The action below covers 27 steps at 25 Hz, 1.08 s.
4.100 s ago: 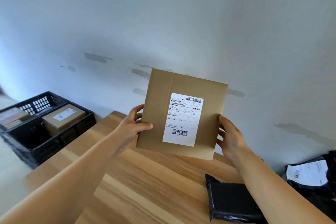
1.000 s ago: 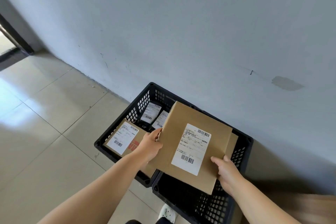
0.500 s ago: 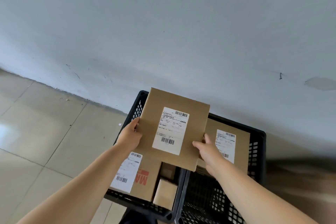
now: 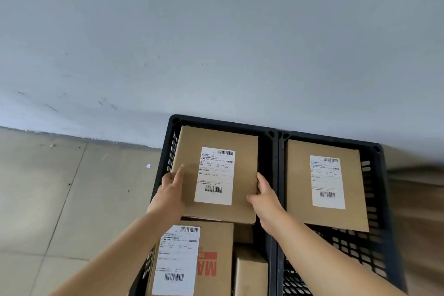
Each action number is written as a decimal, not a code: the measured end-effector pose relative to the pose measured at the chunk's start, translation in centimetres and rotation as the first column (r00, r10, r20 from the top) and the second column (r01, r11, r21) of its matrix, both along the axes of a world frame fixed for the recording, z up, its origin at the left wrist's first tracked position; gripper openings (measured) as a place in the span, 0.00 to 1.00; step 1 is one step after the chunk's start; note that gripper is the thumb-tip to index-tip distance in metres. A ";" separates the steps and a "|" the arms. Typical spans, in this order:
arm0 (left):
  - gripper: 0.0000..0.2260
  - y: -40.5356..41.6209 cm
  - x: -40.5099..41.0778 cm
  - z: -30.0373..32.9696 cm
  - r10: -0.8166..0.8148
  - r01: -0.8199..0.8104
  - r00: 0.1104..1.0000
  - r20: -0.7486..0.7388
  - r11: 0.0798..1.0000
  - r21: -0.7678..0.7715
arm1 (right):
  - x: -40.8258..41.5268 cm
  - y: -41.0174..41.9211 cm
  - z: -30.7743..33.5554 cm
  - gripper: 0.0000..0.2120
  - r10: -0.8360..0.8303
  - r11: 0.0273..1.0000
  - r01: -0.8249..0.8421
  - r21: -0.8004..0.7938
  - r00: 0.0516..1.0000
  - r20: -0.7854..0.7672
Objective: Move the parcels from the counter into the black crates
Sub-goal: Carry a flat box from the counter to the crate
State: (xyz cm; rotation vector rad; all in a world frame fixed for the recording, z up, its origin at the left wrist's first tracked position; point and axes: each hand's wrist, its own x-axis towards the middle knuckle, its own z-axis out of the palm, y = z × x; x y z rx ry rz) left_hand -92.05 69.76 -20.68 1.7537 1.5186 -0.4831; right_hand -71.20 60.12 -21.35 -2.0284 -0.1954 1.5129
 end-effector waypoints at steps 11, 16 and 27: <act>0.43 0.9 1.2 -7.1 -0.312 0.339 0.900 -0.306 0.940 0.039 | -0.8 0.7 -7.9 0.44 0.023 1.000 -0.023 0.001 1.000 0.009; 0.41 -0.1 1.5 -8.0 -0.305 0.352 0.899 -0.313 0.930 0.104 | -0.9 0.6 -9.0 0.47 0.124 0.992 -0.123 -0.017 0.990 0.070; 0.39 0.9 2.8 -9.0 -0.366 0.411 0.895 -0.253 0.899 0.152 | -1.1 0.9 -8.7 0.45 0.383 0.922 -0.369 -0.116 0.914 0.134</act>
